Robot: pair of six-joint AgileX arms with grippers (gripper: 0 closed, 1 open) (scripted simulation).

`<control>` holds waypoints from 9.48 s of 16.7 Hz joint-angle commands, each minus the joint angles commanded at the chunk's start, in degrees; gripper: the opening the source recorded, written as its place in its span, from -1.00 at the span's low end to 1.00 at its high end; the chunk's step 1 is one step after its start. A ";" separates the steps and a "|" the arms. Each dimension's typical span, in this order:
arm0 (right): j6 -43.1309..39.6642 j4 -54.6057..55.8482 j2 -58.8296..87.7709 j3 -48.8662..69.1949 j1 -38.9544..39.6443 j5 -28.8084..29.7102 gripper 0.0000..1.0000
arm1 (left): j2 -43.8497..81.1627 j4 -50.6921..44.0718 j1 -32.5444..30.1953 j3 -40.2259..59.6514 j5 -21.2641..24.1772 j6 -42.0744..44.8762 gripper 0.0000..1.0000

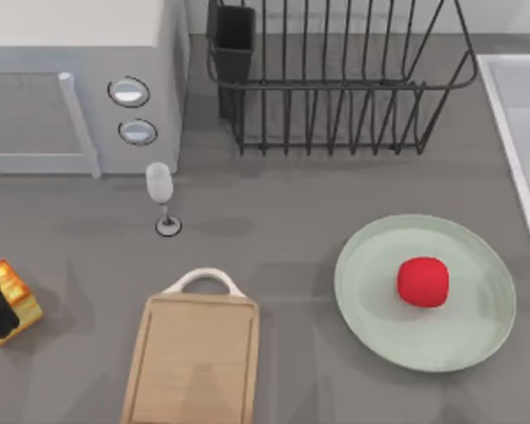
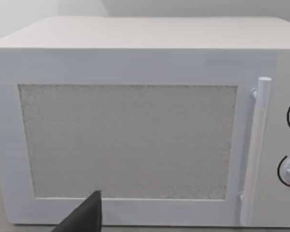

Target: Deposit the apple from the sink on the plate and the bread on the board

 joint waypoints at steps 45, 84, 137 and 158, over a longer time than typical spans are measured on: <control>-6.87 16.97 -20.67 -19.58 -6.64 -0.01 1.00 | 95.47 -56.17 0.22 61.79 0.03 48.78 1.00; -6.87 16.97 -20.67 -19.58 -6.64 -0.01 1.00 | 100.79 -44.98 0.21 56.28 0.46 48.82 -1.00; -6.87 16.97 -20.67 -19.58 -6.64 -0.01 1.00 | 100.68 -59.01 -39.67 69.74 -0.47 -128.61 -1.00; -6.87 16.97 -20.67 -19.58 -6.64 -0.01 1.00 | 104.65 -48.92 -39.92 63.26 -0.40 -128.69 -0.85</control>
